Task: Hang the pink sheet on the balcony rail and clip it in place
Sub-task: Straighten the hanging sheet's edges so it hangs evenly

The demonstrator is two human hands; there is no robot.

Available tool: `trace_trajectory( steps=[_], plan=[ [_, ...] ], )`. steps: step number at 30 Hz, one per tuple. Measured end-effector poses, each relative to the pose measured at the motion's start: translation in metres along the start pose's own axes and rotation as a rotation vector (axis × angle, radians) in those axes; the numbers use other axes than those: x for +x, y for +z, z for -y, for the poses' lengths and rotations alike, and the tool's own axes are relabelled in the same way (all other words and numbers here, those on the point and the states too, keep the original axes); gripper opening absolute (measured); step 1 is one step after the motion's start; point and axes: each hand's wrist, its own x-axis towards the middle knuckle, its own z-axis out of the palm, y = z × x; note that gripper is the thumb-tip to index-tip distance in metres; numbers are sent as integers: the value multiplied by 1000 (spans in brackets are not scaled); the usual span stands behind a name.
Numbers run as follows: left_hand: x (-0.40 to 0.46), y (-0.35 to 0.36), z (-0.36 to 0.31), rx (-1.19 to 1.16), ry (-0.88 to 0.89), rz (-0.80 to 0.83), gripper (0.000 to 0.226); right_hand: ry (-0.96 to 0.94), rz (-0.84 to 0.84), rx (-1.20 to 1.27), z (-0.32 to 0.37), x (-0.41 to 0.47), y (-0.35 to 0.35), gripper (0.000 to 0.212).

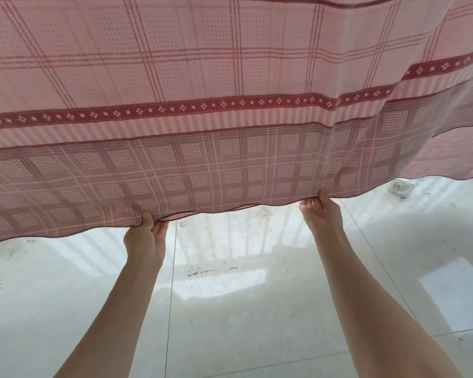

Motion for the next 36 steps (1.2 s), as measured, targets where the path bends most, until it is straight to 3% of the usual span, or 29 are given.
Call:
trace_trajectory(
  steps=[1, 3, 11, 15, 19, 22, 27, 29, 31, 34, 36],
  plan=[
    [0, -1, -1, 24, 2, 0, 17, 77, -15, 187, 1, 2, 1, 34],
    [1, -3, -2, 57, 3, -5, 14, 117, -9, 312, -1, 0, -1, 27],
    [4, 8, -8, -32, -66, -25, 13, 62, 2, 241, -13, -18, -17, 8],
    [0, 8, 1, -99, -133, 114, 8, 72, 9, 169, -12, -23, -11, 9],
    [-20, 21, 34, -60, -245, 376, 38, 80, 51, 188, -20, -26, 1, 12],
    [-34, 38, 62, 13, -310, 541, 25, 90, 69, 176, -24, -23, 2, 12],
    [-60, 63, 106, 267, -417, 709, 26, 91, 103, 68, -20, -15, -5, 14],
    [-70, 72, 119, 370, -438, 727, 34, 97, 111, 38, -15, -15, -6, 14],
    [-79, 84, 133, 416, -462, 708, 39, 116, 78, -157, -9, -12, -9, 19],
    [-86, 106, 147, 395, -445, 554, 18, 183, 54, -340, 1, -9, -17, 33],
    [-87, 114, 156, 360, -431, 446, 11, 231, 113, -327, 12, -9, -21, 24]
  ],
)
